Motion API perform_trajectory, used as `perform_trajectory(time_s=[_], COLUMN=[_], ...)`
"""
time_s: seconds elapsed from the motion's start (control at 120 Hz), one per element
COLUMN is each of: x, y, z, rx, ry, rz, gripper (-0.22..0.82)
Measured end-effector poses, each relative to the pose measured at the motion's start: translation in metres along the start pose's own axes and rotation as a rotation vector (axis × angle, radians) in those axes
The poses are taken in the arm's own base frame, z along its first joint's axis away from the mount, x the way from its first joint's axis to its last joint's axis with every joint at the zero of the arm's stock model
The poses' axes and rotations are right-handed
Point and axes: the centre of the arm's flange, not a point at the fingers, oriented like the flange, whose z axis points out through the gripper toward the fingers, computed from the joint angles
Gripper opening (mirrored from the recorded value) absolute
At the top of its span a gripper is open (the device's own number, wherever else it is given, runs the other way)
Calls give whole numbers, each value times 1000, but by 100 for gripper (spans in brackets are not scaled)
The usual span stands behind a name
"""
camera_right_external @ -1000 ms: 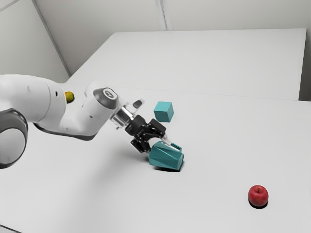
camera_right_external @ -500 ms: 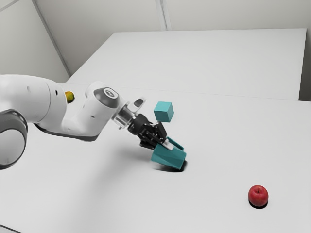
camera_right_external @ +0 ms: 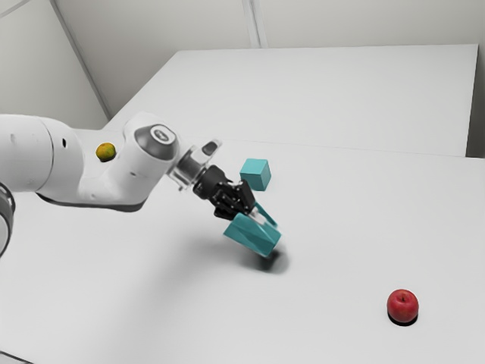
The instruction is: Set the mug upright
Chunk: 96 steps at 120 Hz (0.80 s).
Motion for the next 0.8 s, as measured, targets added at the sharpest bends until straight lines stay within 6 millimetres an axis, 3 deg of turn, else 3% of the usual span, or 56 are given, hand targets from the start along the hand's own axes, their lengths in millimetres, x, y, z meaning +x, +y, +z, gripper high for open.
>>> perform_trajectory(time_s=[0.217, 0.433, 0.8], x=[-4, -7, -25], y=[19, 38, 16], z=[-34, -30, -49], rx=[222, 467, 706], ry=[24, 10, 21], rz=[142, 243, 189], gripper=[-17, -17, -17])
